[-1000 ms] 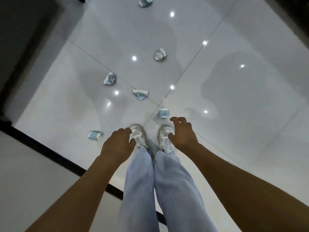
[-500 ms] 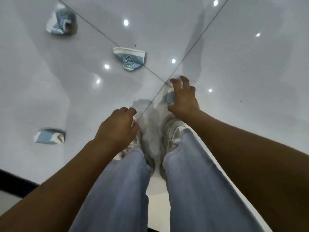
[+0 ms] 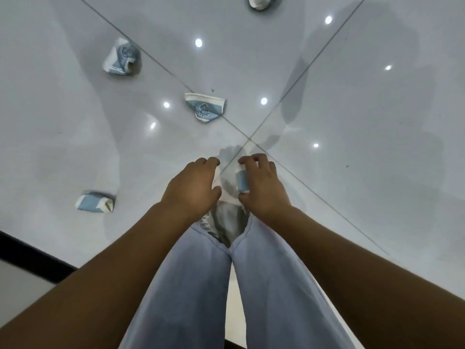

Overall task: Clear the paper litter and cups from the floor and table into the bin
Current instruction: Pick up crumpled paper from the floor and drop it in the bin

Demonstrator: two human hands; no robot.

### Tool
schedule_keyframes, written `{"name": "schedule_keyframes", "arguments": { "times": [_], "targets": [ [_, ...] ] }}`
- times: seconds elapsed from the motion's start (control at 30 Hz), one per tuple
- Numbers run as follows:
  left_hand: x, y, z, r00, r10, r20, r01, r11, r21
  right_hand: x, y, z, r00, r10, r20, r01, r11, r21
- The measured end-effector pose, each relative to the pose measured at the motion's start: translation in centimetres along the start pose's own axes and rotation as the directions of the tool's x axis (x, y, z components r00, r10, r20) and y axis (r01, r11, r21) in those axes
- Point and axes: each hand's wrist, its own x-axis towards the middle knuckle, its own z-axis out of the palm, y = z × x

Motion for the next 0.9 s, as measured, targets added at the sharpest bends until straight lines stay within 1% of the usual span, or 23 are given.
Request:
{"name": "schedule_keyframes", "arguments": {
  "times": [0.13, 0.3, 0.4, 0.53, 0.67, 0.77, 0.83, 0.9],
  "targets": [
    [-2.2, 1.7, -2.2, 0.998, 0.000, 0.055, 0.002, 0.999, -0.046, -2.8, -3.2, -3.0, 0.997, -0.080, 0.019, 0.080, 0.997, -0.010],
    [-4.3, 3.6, -3.9, 0.995, 0.048, 0.091, -0.038, 0.994, -0.104, -4.4, -6.8, -6.8, 0.988, -0.150, 0.045, 0.148, 0.989, 0.029],
    [-5.2, 4.0, -4.5, 0.996, 0.057, 0.066, -0.049, 0.993, -0.111, -4.9, -8.2, -8.4, 0.975, -0.201, 0.099, 0.194, 0.979, 0.069],
    [-5.7, 3.7, -4.8, 0.998, 0.066, -0.014, -0.067, 0.996, -0.061, -5.4, -9.5, -8.9, 0.958, -0.251, 0.140, 0.240, 0.967, 0.090],
    [-5.7, 2.6, -4.3, 0.999, 0.014, -0.036, -0.015, 1.000, -0.018, -5.2, -9.9, -8.0, 0.945, -0.284, 0.161, 0.268, 0.956, 0.115],
    [-5.6, 1.5, -3.8, 0.998, -0.066, -0.021, 0.066, 0.998, 0.011, -4.4, -9.6, -7.2, 0.931, -0.307, 0.198, 0.287, 0.950, 0.126],
    [-5.4, 0.4, -3.4, 0.993, -0.115, -0.038, 0.115, 0.993, 0.008, -3.3, -9.2, -6.6, 0.934, -0.281, 0.221, 0.258, 0.958, 0.128],
    [-4.9, -1.0, -3.1, 0.987, -0.145, -0.067, 0.145, 0.989, -0.014, -1.4, -8.7, -5.8, 0.952, -0.217, 0.215, 0.207, 0.976, 0.071]
  ]
}}
